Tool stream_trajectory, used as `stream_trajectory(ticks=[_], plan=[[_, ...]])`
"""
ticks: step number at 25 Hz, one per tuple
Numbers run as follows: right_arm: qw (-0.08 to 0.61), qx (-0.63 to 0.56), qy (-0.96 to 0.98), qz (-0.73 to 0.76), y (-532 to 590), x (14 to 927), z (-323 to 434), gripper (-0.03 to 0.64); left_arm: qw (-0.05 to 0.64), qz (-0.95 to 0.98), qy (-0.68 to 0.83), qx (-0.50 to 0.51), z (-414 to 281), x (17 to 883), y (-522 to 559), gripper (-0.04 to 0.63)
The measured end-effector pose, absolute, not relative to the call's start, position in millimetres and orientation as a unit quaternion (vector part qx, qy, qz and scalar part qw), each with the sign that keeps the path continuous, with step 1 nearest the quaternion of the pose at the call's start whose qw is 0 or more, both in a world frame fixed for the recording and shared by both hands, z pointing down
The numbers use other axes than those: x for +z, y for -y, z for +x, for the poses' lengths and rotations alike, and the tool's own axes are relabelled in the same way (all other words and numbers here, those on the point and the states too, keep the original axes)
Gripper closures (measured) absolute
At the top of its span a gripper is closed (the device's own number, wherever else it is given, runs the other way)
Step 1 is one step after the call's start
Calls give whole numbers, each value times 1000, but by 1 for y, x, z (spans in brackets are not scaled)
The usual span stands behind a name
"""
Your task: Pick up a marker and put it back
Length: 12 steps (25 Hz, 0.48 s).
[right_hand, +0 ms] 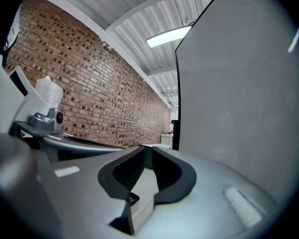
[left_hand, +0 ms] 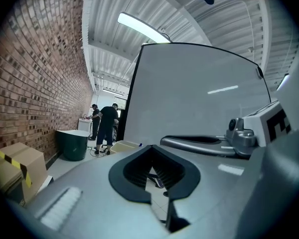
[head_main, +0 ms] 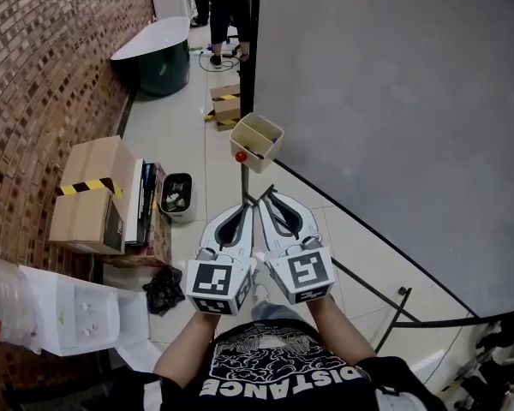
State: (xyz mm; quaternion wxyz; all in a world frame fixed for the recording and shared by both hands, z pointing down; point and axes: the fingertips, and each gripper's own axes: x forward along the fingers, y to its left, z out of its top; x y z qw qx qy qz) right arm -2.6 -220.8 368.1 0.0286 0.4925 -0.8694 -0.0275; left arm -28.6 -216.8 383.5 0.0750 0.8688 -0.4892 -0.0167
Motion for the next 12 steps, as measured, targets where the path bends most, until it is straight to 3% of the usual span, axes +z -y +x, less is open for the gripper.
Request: stream_trajectory(ticks=[12], plan=[[48, -15, 862, 504, 300, 405, 14, 575, 87, 855, 511, -6, -27, 397, 275, 589]])
